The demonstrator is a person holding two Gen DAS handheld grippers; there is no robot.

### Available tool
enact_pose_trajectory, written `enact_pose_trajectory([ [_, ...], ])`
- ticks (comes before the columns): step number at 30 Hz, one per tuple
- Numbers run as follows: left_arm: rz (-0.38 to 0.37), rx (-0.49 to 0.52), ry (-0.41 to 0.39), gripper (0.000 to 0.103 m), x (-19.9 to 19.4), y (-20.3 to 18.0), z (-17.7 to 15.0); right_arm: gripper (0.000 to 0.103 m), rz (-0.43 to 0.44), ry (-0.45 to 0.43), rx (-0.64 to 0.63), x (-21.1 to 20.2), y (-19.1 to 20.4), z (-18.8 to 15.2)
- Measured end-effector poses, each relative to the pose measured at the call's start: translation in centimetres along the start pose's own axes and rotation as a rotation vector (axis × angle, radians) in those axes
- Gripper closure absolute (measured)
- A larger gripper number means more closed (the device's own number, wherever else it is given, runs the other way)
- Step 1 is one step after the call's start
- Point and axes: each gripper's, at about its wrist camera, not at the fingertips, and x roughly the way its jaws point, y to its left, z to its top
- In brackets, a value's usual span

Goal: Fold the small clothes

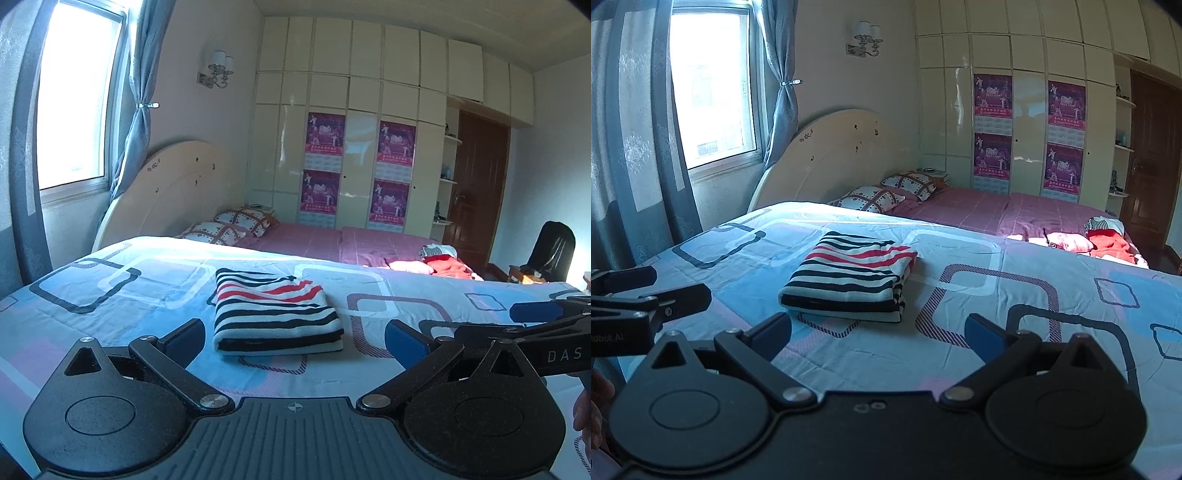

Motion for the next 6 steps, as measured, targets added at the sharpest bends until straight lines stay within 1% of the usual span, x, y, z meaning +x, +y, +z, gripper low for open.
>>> enact_pose_trajectory([
  [5, -0.002, -0.026, 0.013, 0.000, 0.09, 0.08, -0.14, 0.003, 0.000, 0.000, 0.001, 0.00, 0.01, -0.03],
  [6, 0.009, -0.029, 0.019, 0.000, 0.15, 0.11, -0.16, 0.003, -0.001, -0.001, 0.000, 0.00, 0.00, -0.03],
])
